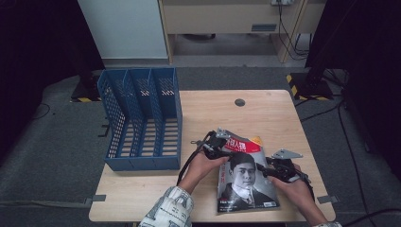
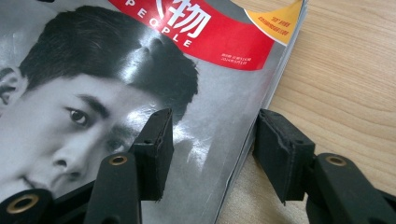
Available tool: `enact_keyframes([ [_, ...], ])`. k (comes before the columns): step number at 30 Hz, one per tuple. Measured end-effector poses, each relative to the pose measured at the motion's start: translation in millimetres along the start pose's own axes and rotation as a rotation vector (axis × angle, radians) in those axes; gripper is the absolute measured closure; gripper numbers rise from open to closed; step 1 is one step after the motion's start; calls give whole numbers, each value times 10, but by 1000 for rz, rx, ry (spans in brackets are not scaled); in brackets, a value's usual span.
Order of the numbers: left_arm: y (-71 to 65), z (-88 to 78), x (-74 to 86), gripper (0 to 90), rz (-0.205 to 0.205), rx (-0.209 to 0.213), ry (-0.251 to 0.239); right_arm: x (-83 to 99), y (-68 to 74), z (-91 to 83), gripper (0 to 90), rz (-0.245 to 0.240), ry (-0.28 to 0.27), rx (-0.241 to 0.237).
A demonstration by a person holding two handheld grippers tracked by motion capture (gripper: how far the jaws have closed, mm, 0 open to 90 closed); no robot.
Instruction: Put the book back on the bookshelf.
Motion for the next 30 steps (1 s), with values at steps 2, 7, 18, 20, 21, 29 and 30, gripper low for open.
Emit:
enact_keyframes([
  [2,9,24,-26,512,-5,2,2,2,6,-1,475,-4,3,-2],
  [7,27,59,-83,513,-6,6,11,10,28,11,475,-7,-6,-14],
  [18,10,126,-165,513,-10,6,2,9,59,21,476,-26,-4,-20],
  [20,4,137,-172,514,-7,7,0,9,63,22,476,-27,-4,-20],
  [21,3,138,-173,515,-7,6,2,8,63,23,477,-30,-4,-20],
  [29,-14,157,-171,517,-4,26,7,5,79,29,478,-49,-2,-23],
  [30,-18,158,-172,521,-3,29,6,5,81,29,479,-48,-1,-22],
])
Point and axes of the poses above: each handheld gripper's, and its own axes: z roughly forward along the jaws, x roughly out of its underside, y roughly to its left, the point moved 5 cm from there along z, roughly forward along the jaws, and after that the axes turned 15 degrees about -x, right-handed, at the moved point
